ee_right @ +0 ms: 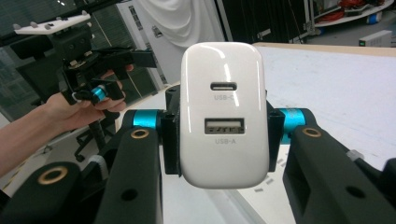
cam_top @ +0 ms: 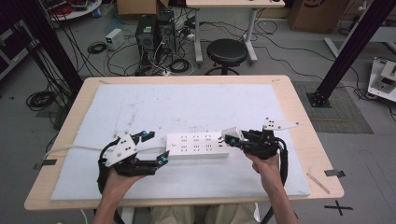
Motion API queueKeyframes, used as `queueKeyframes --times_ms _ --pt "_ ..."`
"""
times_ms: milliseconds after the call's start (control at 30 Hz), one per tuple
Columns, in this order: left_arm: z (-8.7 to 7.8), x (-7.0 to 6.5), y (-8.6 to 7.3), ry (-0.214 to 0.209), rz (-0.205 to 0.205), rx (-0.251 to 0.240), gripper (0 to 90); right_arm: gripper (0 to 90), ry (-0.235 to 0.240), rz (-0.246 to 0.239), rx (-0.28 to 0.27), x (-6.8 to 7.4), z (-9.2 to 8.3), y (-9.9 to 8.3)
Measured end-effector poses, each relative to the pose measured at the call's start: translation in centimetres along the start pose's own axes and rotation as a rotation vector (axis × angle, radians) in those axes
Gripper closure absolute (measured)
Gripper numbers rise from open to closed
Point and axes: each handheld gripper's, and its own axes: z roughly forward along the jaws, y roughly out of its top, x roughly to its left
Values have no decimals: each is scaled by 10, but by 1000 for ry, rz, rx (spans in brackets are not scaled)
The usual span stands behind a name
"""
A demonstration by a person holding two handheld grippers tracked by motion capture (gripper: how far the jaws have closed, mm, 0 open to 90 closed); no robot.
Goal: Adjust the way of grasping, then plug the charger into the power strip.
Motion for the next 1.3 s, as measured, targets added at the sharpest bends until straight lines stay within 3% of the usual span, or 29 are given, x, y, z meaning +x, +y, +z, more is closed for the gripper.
queueKeyframes --times_ms 67,233,300,400,433,533,633,667,700,800,1000,1067,1300 --pt "-10 6 -5 24 -31 -3 209 630 2 0 9 -3 -2 1" --pt "-21 11 -6 58 -30 3 210 630 6 -18 44 -8 -4 6" --pt "-31 13 -5 92 -29 7 210 630 0 -30 71 -15 -3 14" --pt "-33 13 -5 99 -30 7 210 630 -6 -35 78 -16 -2 16" --pt "-37 12 -6 108 -28 14 210 630 -16 -67 112 -20 3 21" --pt "-42 13 -9 123 -31 17 210 630 -24 -79 142 -23 9 25" --pt "-42 13 -9 123 -31 17 210 630 -21 -86 152 -26 12 27" --pt "-47 13 -12 141 -46 12 210 630 -21 -86 152 -26 12 27" --pt "-48 13 -13 142 -48 14 210 630 -10 -113 211 -32 22 34" --pt "-50 14 -15 147 -51 22 210 630 9 -150 240 -35 31 41" --pt "-52 16 -17 150 -54 25 210 630 10 -158 250 -36 32 43" --pt "-53 17 -17 153 -53 24 210 630 30 -190 284 -41 39 54" --pt "-54 17 -20 153 -58 25 210 630 45 -216 343 -50 48 66"
